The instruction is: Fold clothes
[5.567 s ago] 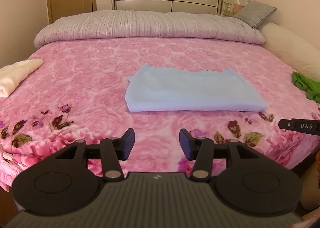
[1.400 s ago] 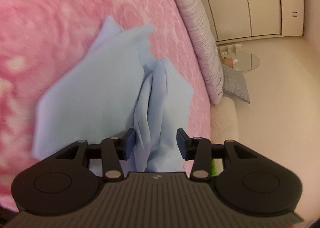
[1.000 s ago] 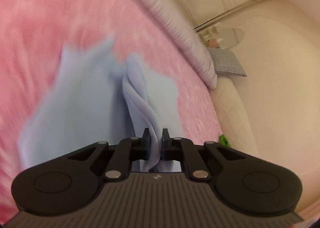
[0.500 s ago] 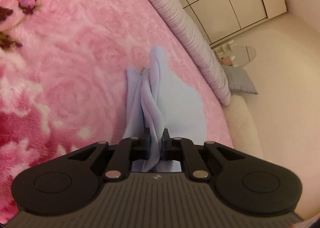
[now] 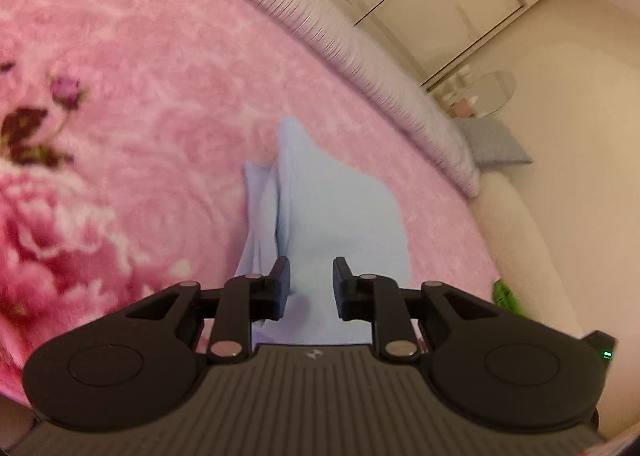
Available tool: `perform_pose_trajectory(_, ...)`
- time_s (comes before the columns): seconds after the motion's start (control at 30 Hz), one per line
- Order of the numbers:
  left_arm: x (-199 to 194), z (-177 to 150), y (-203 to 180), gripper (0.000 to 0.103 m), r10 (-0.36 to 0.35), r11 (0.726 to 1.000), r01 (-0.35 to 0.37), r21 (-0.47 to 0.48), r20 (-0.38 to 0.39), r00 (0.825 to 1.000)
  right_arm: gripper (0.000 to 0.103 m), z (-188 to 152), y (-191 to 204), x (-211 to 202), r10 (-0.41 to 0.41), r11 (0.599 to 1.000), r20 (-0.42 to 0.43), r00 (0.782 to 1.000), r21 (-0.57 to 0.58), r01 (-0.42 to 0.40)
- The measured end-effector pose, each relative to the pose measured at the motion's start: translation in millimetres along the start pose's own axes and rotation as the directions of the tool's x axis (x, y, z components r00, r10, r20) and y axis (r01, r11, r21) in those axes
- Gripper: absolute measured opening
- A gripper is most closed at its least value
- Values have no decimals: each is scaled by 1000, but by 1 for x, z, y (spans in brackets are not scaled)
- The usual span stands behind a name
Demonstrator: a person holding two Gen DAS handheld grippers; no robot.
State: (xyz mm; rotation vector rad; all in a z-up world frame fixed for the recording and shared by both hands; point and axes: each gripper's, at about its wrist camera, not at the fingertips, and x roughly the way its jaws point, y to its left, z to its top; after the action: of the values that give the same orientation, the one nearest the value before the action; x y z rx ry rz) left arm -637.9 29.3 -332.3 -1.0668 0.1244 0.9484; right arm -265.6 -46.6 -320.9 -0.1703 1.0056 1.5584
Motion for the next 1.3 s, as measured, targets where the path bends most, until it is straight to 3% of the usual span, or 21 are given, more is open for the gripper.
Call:
perform_pose_trajectory(0.07,-1,-5,-2,17,-4,1000,4,-13,-5,1000,25,-3,2,-8,28,1000,5,1000,-4,-28)
perform_pose_trajectory(0.13,-5,-11,-3,17,7,1000,-7,-7,-9,1000,39,-8,3,-15,26,997,-11,1000,-69,-26)
perform_pose_trajectory(0.23,-14,-18,-2,18,28,1000,-29,-12,-13,1000,41,-22,8,-22,-22,970,-36,999,-242,13)
perform_pose_trajectory(0.3,-19,-21,2,24,36,998,-37,-50,-12,999,41,-33,19,-20,-66,923,-35,997,-382,48)
perform_pose_trajectory(0.4,-23,-23,11,32,40,988,-41,-151,-10,999,41,-48,35,-16,-130,814,-20,991,-573,95)
perform_pose_trajectory(0.57,-12,-30,41,35,-7,925,3,-381,-8,1000,41,-60,49,3,-176,709,12,984,-692,135)
perform_pose_trajectory(0.67,-2,-33,45,33,-23,904,23,-427,5,1000,38,-67,51,9,-185,669,30,982,-728,148)
perform_pose_trajectory(0.73,4,-33,45,15,-42,899,44,-437,14,999,28,-69,50,11,-185,648,47,982,-745,158)
perform_pose_trajectory(0.8,3,-32,39,11,-53,917,58,-395,26,998,11,-68,46,7,-168,658,61,984,-736,158)
perform_pose_trajectory(0.87,0,-33,31,10,-57,940,63,-336,27,998,7,-65,41,0,-157,668,81,984,-726,166)
perform_pose_trajectory(1.03,8,-46,41,11,-11,944,13,-331,6,1000,6,-72,34,1,-175,665,59,983,-729,162)
perform_pose_trajectory(1.1,8,-45,44,10,-6,941,12,-338,20,1000,10,-75,37,2,-171,663,67,983,-730,165)
perform_pose_trajectory(1.2,-2,-31,29,10,-1,968,15,-252,57,998,10,-78,41,1,-157,661,70,985,-734,158)
perform_pose_trajectory(1.3,-4,-29,27,10,12,974,-2,-226,43,999,10,-78,42,2,-151,658,52,987,-740,140)
